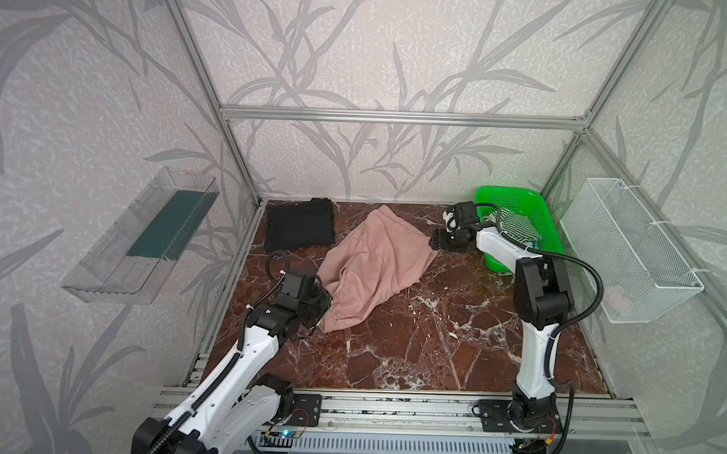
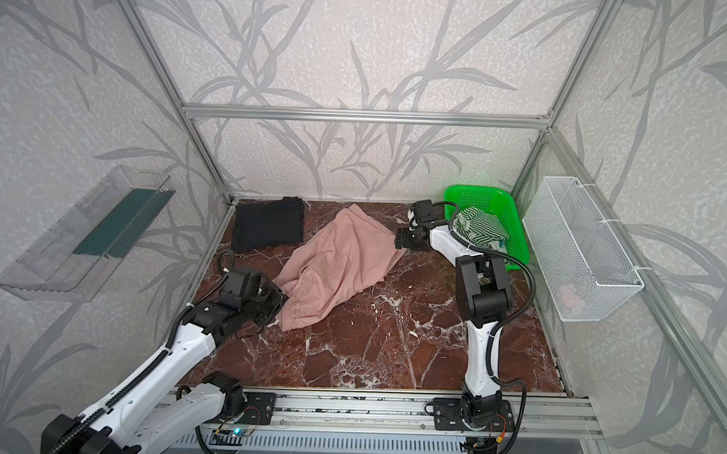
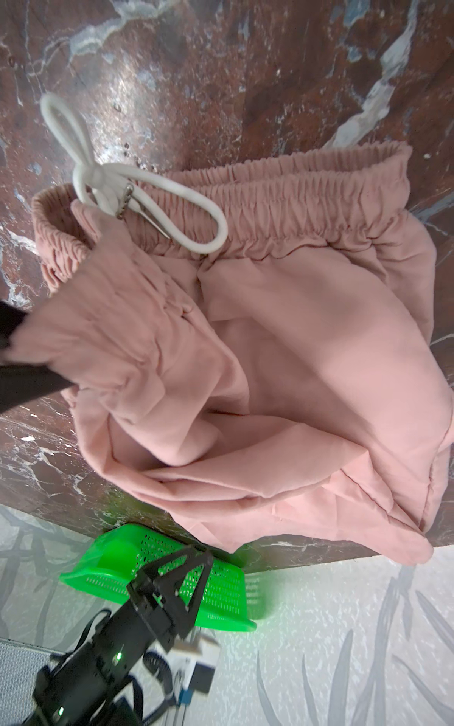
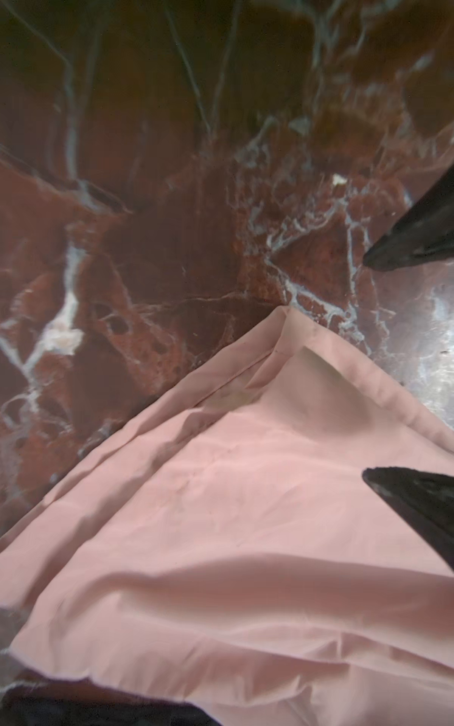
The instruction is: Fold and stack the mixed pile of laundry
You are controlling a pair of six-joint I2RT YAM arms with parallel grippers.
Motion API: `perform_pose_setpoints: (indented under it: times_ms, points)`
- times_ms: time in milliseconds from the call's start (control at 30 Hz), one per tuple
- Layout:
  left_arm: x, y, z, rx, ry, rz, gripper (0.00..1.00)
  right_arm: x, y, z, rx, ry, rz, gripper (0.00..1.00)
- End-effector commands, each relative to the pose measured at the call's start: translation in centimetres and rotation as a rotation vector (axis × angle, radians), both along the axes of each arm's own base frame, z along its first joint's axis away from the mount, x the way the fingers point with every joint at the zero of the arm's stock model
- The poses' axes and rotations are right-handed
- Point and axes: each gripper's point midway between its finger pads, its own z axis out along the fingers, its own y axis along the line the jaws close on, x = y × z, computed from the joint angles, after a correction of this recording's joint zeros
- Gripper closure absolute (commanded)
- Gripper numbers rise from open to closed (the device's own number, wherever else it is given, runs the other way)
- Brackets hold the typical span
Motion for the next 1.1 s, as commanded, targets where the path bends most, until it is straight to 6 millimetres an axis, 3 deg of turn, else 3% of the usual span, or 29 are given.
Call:
perform_pose_setpoints:
  times_ms: [0,167,267,333,433,567,633,733,900,1067]
  points:
    - [0.6,0.5,1.7,-0.001,-0.046,0.009,0.91,0.4,1.4,-0.3,0.080,0.012,-0.010,0.22]
    - [0.5,1.1,1.2,-0.005,-0.039,0.026,0.91,0.5,2.0,-2.3,0.116,0.052,-0.021,0.22]
    - [0.5,1.3,0.8,-0.011,-0.031,0.027,0.92,0.5,2.2,-3.4,0.127,0.083,-0.031,0.27]
    - [0.5,1.4,0.6,-0.010,-0.025,0.026,0.92,0.3,2.3,-4.0,0.132,0.101,-0.034,0.38]
    - [0.5,1.7,0.5,-0.006,-0.023,0.026,0.92,-0.5,1.7,-4.4,0.101,0.136,-0.038,0.62]
    - [0.3,1.8,0.6,-0.009,-0.013,0.006,0.92,-2.3,-0.1,-4.0,0.025,0.151,-0.051,0.91]
    - [-0.1,1.8,0.6,-0.005,0.006,-0.021,0.92,-4.0,-1.4,-3.5,-0.028,0.165,-0.059,0.99]
    - [-1.1,1.9,0.8,0.017,0.040,-0.055,0.92,-7.8,-3.4,-2.9,-0.095,0.196,-0.071,1.00]
    - [-2.9,2.6,0.1,0.071,0.114,-0.088,0.92,-16.5,-6.8,-2.7,-0.168,0.262,-0.116,1.00]
    - [-2.2,2.8,-1.2,0.075,0.138,-0.092,0.92,-24.9,-10.1,-1.8,-0.218,0.297,-0.199,1.00]
